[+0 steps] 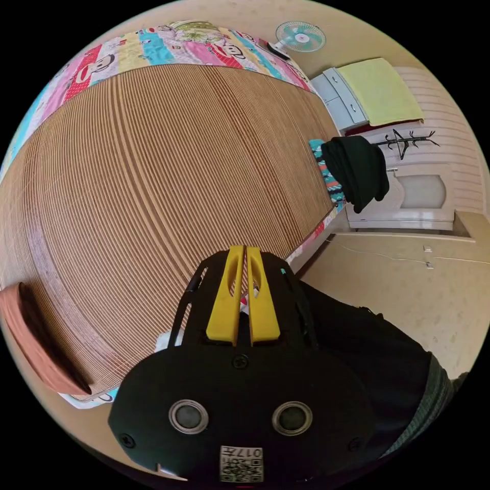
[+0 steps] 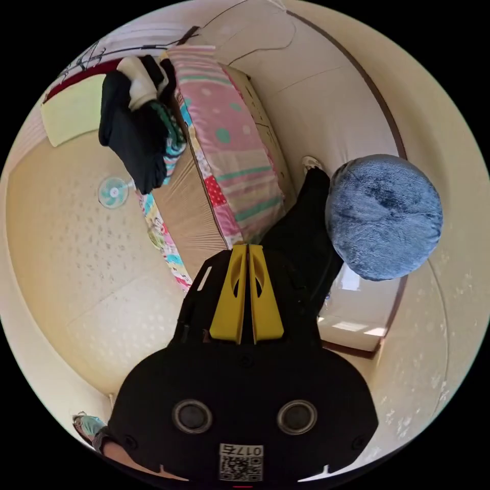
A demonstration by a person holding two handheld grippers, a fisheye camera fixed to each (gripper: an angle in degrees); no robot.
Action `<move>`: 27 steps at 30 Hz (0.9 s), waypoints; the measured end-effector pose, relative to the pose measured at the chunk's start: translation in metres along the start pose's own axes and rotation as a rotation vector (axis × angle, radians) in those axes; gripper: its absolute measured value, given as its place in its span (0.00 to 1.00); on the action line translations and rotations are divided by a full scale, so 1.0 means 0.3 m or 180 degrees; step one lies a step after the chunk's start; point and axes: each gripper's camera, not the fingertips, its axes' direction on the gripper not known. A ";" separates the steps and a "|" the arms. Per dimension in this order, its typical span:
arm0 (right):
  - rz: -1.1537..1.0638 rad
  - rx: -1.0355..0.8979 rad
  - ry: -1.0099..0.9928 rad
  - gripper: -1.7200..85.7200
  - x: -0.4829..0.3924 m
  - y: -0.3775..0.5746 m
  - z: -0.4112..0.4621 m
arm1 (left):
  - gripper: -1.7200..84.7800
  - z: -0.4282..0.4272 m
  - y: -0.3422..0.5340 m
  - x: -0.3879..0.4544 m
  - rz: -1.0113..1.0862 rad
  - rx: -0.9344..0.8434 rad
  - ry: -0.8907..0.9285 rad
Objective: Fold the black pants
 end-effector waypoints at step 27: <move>-0.2071 -0.0475 0.0175 0.03 -0.065 -1.414 0.248 | 0.08 1.062 -0.848 0.836 0.1054 0.0117 0.0637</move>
